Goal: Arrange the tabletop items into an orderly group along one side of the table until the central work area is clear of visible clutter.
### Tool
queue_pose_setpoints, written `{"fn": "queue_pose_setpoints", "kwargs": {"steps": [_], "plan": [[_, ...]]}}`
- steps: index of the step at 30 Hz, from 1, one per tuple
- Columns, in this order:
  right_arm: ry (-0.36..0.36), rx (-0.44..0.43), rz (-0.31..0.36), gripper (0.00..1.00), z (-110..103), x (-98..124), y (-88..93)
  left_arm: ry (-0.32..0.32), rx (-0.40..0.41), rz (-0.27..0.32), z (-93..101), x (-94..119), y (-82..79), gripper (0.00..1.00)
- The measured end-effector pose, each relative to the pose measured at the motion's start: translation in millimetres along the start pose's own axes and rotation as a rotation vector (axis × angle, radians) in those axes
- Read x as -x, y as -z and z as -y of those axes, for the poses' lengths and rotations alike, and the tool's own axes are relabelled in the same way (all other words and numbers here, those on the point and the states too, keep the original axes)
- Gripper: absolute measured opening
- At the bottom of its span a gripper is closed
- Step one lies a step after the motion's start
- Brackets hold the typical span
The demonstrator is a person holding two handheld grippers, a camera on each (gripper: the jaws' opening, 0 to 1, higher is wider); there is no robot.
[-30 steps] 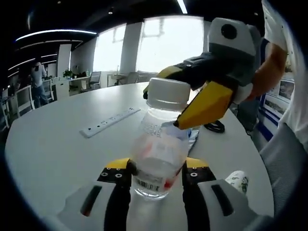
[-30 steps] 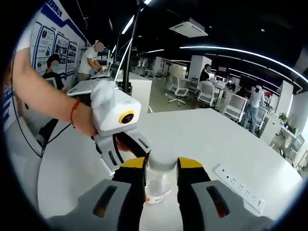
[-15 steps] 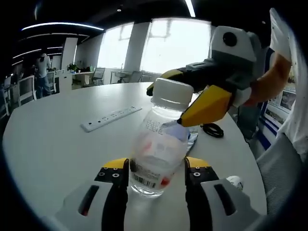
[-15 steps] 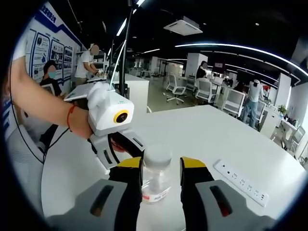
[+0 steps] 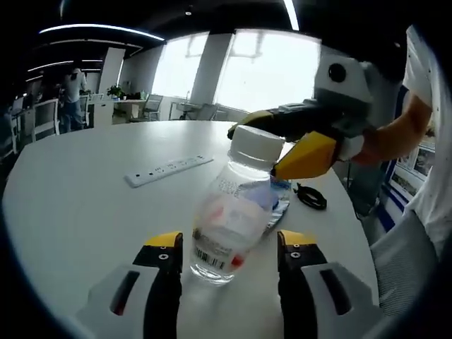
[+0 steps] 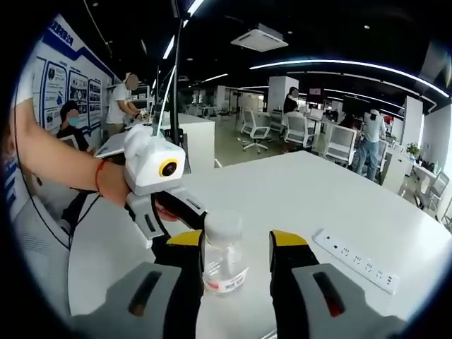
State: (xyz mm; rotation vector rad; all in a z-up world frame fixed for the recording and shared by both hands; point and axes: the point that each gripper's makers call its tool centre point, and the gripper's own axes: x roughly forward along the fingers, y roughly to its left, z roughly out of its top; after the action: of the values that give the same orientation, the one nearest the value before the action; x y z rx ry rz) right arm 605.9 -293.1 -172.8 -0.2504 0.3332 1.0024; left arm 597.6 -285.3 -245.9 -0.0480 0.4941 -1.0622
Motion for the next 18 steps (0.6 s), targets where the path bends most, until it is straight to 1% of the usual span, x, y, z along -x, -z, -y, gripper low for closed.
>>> {"fn": "queue_pose_setpoints", "kwargs": {"steps": [5,8,18], "plan": [[0.006,-0.022,0.005,0.4,3.7,8.6,0.3,-0.012,0.023,0.005,2.4,7.0,0.0,0.58],[0.009,-0.035,-0.003,0.42,6.2,13.7,3.7,-0.018,0.052,0.024,4.8,12.0,-2.8,0.61],[0.014,-0.051,-0.009,0.47,12.2,30.4,9.3,-0.039,0.058,0.017,10.5,23.4,-5.4,0.63]]}}
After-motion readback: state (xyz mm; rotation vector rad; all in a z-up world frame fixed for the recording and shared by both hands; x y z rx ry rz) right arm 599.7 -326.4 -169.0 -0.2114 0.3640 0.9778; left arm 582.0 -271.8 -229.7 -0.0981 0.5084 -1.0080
